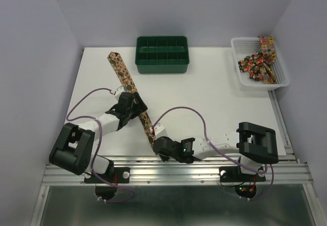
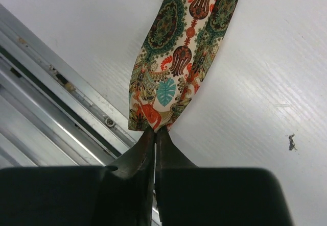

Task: Roll the ties
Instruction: Roll the tie

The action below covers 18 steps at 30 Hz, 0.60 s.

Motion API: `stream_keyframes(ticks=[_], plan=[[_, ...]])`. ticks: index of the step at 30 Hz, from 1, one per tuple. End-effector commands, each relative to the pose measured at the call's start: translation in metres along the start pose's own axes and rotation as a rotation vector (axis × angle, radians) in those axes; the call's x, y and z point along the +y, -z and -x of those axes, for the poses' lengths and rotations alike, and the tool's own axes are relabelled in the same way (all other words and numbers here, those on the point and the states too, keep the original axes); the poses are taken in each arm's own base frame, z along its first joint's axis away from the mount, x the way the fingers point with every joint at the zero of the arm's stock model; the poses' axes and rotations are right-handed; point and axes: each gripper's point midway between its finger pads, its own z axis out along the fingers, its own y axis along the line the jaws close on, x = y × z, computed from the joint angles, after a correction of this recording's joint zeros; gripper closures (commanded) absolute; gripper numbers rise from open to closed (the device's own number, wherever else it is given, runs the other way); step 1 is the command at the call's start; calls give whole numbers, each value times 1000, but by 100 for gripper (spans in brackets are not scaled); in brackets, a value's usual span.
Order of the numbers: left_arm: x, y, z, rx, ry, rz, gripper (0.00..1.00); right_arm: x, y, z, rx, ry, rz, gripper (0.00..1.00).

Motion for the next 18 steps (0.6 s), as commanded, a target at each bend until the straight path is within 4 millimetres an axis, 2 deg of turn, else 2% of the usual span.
stream_keyframes(ticks=[1, 5, 9, 12, 15, 18], plan=[[-11, -7, 16, -53, 10, 2, 1, 6, 14, -3, -8, -76, 68, 99], [-4, -18, 17, -44, -11, 67, 1, 21, 29, -12, 6, -156, 202, 99], [-2, -22, 14, -30, -15, 88, 1, 27, 28, -22, 33, -193, 246, 99], [-1, -22, 16, -38, -15, 95, 1, 30, 28, -18, 35, -197, 246, 99], [0, -23, 17, -45, -17, 103, 1, 26, 31, -14, 30, -203, 228, 99], [-7, -22, 14, -15, -29, 75, 1, 13, 35, -11, 26, -211, 173, 97]])
